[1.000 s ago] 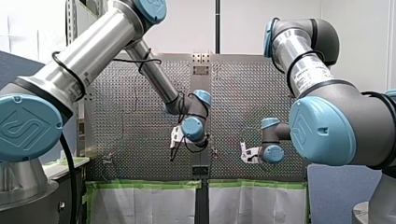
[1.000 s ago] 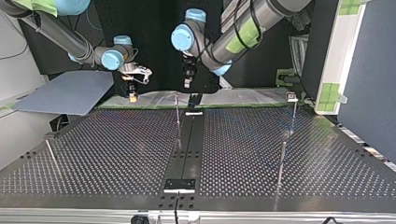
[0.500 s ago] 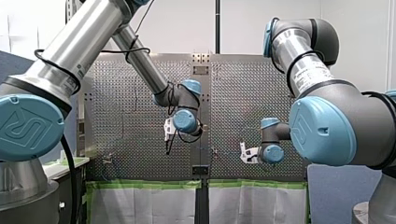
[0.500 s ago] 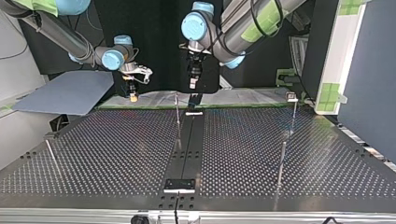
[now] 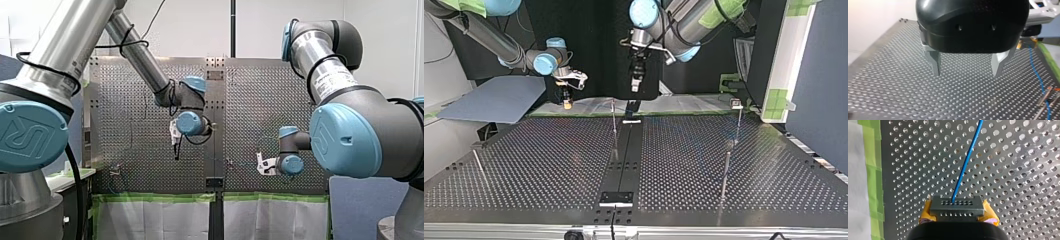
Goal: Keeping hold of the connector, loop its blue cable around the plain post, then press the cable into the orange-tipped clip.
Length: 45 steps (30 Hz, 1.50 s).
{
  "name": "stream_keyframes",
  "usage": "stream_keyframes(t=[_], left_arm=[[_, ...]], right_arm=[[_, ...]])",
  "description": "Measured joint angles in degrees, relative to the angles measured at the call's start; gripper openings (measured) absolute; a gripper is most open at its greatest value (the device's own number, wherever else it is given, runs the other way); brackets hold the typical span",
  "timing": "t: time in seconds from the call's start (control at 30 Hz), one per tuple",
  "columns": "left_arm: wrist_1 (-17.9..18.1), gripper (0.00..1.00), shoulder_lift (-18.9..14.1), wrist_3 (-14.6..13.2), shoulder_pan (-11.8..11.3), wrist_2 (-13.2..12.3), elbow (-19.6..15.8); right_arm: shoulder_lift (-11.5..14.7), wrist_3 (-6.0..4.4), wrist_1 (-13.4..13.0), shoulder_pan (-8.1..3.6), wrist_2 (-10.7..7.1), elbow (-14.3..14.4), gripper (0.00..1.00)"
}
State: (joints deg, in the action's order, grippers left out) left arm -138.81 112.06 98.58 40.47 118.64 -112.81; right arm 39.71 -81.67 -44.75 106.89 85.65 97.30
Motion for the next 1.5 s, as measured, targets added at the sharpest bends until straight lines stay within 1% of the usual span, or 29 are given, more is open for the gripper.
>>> stream_keyframes(t=[0.13, 0.37, 0.5, 0.8, 0.97, 1.5], left_arm=[[2.0, 1.00, -2.0, 0.0, 0.0, 0.0, -2.0], [6.3, 1.00, -6.4, 0.1, 0.0, -0.2, -6.5], [7.2, 1.00, -8.6, 0.1, 0.0, -0.2, -8.6], [7.8, 1.00, -13.3, -0.1, 0.0, -0.2, -13.3], [8.1, 1.00, -14.2, -0.1, 0.0, -0.2, -14.2], [8.1, 1.00, -14.3, -0.1, 0.0, -0.2, -14.3]], right_arm=[[0.0, 0.00, 0.1, -0.01, 0.01, 0.0, 0.00], [0.0, -0.02, 0.5, -0.12, 0.01, 0.0, 0.00], [0.0, -0.20, 0.6, -0.12, -0.02, 0.0, 0.00], [0.0, -0.26, 0.5, 0.01, -0.12, 0.0, 0.00], [0.0, -0.26, 0.5, 0.02, -0.13, 0.0, 0.00], [0.0, -0.26, 0.5, 0.03, -0.13, 0.0, 0.00]])
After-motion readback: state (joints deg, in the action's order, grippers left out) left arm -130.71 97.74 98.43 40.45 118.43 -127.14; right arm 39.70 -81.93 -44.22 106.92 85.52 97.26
